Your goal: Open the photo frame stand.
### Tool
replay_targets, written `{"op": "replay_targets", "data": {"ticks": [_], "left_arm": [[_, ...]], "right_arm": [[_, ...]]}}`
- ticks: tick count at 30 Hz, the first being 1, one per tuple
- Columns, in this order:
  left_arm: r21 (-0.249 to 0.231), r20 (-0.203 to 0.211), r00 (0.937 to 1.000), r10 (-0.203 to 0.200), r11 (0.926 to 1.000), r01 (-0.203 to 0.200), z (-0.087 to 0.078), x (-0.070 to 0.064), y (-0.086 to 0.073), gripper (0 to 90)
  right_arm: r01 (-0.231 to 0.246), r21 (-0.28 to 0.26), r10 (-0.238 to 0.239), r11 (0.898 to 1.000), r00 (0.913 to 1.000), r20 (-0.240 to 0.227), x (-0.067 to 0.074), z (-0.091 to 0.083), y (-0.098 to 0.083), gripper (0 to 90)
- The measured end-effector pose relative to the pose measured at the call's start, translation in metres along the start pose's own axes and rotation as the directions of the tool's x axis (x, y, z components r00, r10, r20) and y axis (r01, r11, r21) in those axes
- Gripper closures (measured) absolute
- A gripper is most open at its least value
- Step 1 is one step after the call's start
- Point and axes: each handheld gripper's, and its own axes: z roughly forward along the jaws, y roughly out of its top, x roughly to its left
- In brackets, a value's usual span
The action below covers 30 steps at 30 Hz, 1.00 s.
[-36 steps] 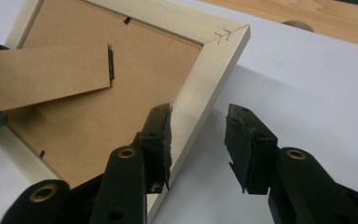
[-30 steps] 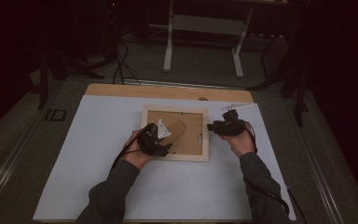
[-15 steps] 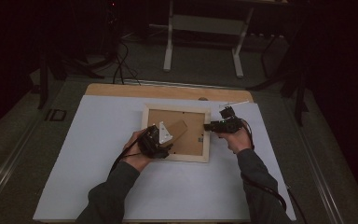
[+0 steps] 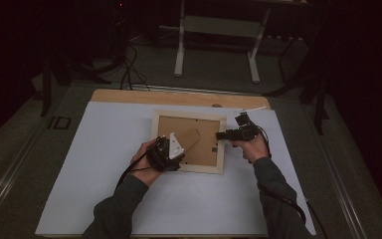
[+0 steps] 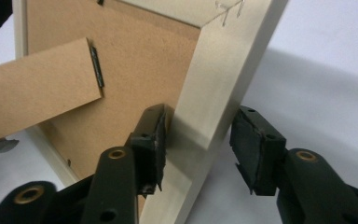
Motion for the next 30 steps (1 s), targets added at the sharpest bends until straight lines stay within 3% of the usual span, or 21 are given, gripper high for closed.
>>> {"op": "replay_targets", "data": {"ticks": [20,26,30], "left_arm": [[0.011,0.064,0.9967,-0.050,0.9987,0.050,0.003,0.009,-0.004,36.2],[0.022,0.108,0.9892,-0.100,0.9949,0.098,0.003,0.014,-0.004,35.0],[0.017,0.148,0.9782,-0.146,0.9893,0.145,0.002,0.021,-0.005,35.4]], "right_arm": [[-0.004,-0.013,0.004,1.000,0.9999,0.012,0.002,-0.002,-0.002,57.1],[-0.002,-0.016,0.002,1.000,0.9999,0.012,0.002,-0.002,-0.003,57.1],[-0.002,-0.017,0.002,1.000,0.9999,0.014,0.002,-0.003,-0.003,57.1]]}}
